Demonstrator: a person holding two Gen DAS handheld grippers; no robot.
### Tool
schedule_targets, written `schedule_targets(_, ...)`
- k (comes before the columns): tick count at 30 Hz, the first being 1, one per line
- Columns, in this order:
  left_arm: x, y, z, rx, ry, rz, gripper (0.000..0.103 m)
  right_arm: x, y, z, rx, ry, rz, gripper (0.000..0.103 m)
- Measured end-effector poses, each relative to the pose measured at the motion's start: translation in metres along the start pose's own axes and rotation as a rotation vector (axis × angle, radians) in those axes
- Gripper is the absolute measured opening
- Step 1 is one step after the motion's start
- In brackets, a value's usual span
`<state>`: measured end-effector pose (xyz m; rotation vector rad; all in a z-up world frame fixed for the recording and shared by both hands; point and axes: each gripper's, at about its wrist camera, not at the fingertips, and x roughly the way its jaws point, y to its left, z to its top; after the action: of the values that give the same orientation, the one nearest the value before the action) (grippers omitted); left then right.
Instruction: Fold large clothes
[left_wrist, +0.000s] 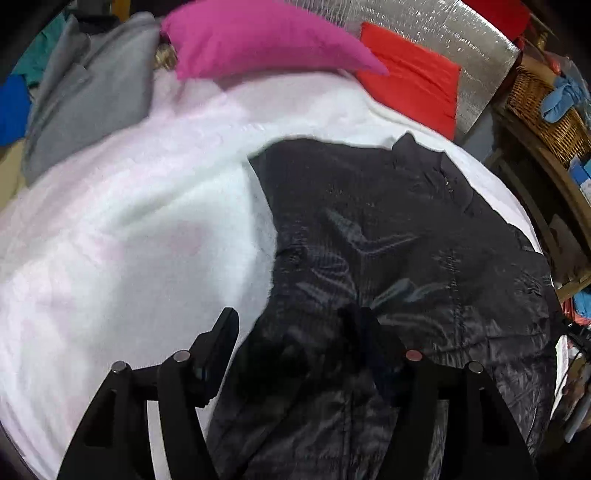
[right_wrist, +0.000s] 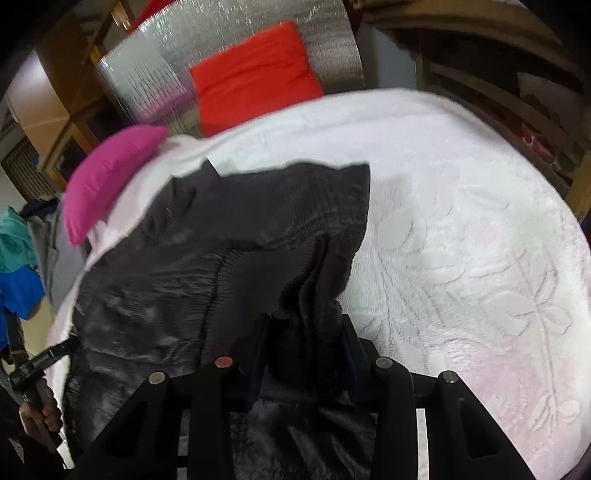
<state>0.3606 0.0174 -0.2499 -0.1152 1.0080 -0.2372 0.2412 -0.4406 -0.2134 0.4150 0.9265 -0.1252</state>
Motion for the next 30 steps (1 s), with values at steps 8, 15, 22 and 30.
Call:
schedule_targets(8,-0.069,0.016,-0.044,-0.022,-0.073,-0.006,0.071,-0.07,-0.023,-0.044,0.08,-0.146,0.131,0.064)
schedule_targets(15,-0.102,0.023,-0.116,-0.094,-0.062,0.049,0.074,-0.11,-0.041,-0.11,0.052,-0.107,0.132,0.065)
schedule_targets(22,-0.116,0.021,-0.167,-0.098,0.119,0.047,0.074,-0.121,-0.044,-0.179,0.017,0.098,0.138,0.067)
schedule_targets(30,-0.124,0.026,-0.177,-0.121,0.317,0.016,0.076,-0.088,-0.037,-0.228,0.018,0.297,0.107,0.068)
